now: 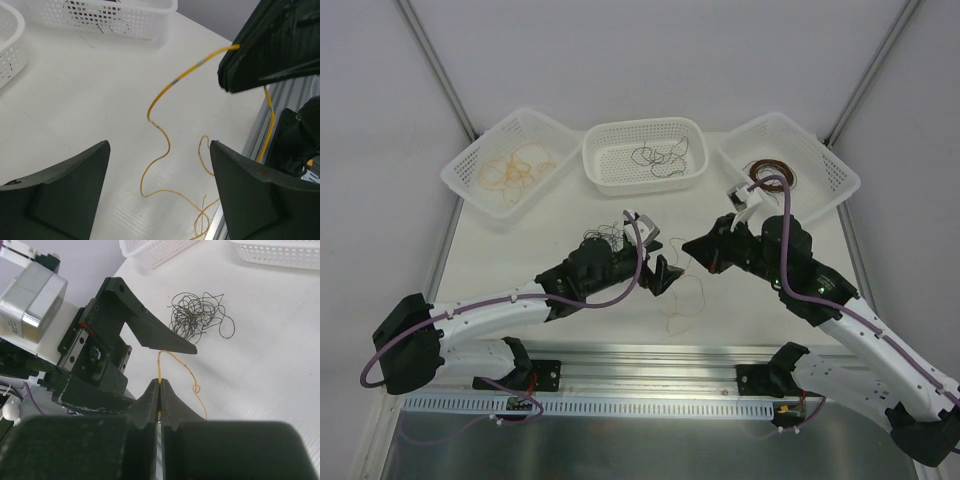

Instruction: Untangle the cables

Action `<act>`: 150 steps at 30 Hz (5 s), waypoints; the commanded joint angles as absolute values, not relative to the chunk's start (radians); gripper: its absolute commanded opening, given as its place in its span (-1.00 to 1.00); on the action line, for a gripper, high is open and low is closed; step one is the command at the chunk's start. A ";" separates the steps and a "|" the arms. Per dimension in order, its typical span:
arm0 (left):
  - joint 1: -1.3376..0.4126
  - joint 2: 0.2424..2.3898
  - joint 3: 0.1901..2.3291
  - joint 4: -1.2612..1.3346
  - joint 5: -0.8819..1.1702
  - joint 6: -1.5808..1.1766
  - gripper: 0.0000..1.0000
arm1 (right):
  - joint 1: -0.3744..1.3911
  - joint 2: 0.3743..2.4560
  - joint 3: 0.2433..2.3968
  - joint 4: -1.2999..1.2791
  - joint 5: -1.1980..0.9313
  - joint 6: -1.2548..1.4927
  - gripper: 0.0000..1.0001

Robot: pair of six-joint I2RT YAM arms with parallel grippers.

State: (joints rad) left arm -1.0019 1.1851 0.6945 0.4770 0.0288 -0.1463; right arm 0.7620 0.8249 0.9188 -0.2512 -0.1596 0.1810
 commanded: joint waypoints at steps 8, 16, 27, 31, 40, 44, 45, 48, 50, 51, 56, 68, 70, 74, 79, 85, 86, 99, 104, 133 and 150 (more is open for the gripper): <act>-1.009 1.046 0.500 0.670 0.106 -0.034 0.98 | 0.767 0.787 0.931 -0.268 -0.103 0.152 -0.99; -1.009 1.107 0.503 0.805 0.156 -0.009 0.98 | 0.765 0.793 0.923 -0.223 -0.140 0.184 -0.99; -1.009 1.308 0.581 1.060 0.094 -0.054 0.94 | 0.769 0.795 0.907 -0.169 -0.175 0.224 -0.99; -1.009 1.341 0.586 1.129 0.075 -0.081 0.79 | 0.769 0.788 0.897 -0.169 -0.173 0.227 -0.99; -1.009 1.362 0.606 1.112 0.054 -0.110 -1.00 | 0.769 0.769 0.900 -0.213 -0.147 0.196 -0.98; -1.008 1.324 0.638 1.005 0.005 -0.112 -1.00 | 0.769 0.746 0.910 -0.274 -0.097 0.149 -0.55; -1.008 1.316 0.653 0.971 -0.018 -0.110 -1.00 | 0.769 0.739 0.913 -0.302 -0.086 0.138 -0.42; -1.006 1.286 0.732 0.800 -0.066 -0.081 -1.00 | 0.769 0.718 0.933 -0.356 -0.026 0.081 0.28; -0.996 1.263 0.784 0.718 -0.089 -0.063 -1.00 | 0.769 0.698 0.948 -0.412 0.038 0.043 0.59; -0.988 1.255 0.801 0.695 -0.092 -0.060 -1.00 | 0.769 0.687 0.951 -0.440 0.055 0.029 0.67; -0.898 1.223 0.946 0.525 -0.087 -0.040 -1.00 | 0.767 0.612 0.948 -0.474 0.142 -0.028 0.92; -0.427 1.301 1.313 0.249 -0.121 0.072 -1.00 | 0.769 0.546 0.882 -0.503 0.161 -0.029 0.99; -0.330 1.330 1.365 0.255 -0.139 0.089 -1.00 | 0.769 0.551 0.877 -0.505 0.143 -0.028 0.99; -0.185 1.451 1.472 0.261 -0.152 0.123 -1.00 | 0.769 0.563 0.874 -0.512 0.098 -0.018 0.99; -0.071 1.601 1.572 0.279 -0.164 0.181 -1.00 | 0.769 0.577 0.876 -0.541 0.091 -0.023 0.99; 0.032 1.859 1.643 0.239 -0.195 0.164 -0.74 | 0.769 0.592 0.882 -0.575 0.075 -0.038 0.99; 0.040 1.880 1.646 0.230 -0.193 0.158 -0.52 | 0.769 0.594 0.882 -0.580 0.074 -0.041 0.99; 0.057 1.750 1.451 0.075 -0.055 -0.135 0.98 | 0.769 0.652 0.839 -0.543 0.068 -0.035 0.99; 0.052 1.606 1.306 -0.067 -0.009 -0.354 0.98 | 0.769 0.712 0.821 -0.479 0.019 -0.022 0.99; -0.425 1.626 0.924 -0.147 0.055 -0.578 0.37 | 0.773 0.922 0.689 -0.276 -0.061 0.067 0.95; -0.635 1.416 0.707 -0.089 0.100 -0.623 -0.28 | 0.772 1.218 0.710 0.038 -0.164 0.127 0.53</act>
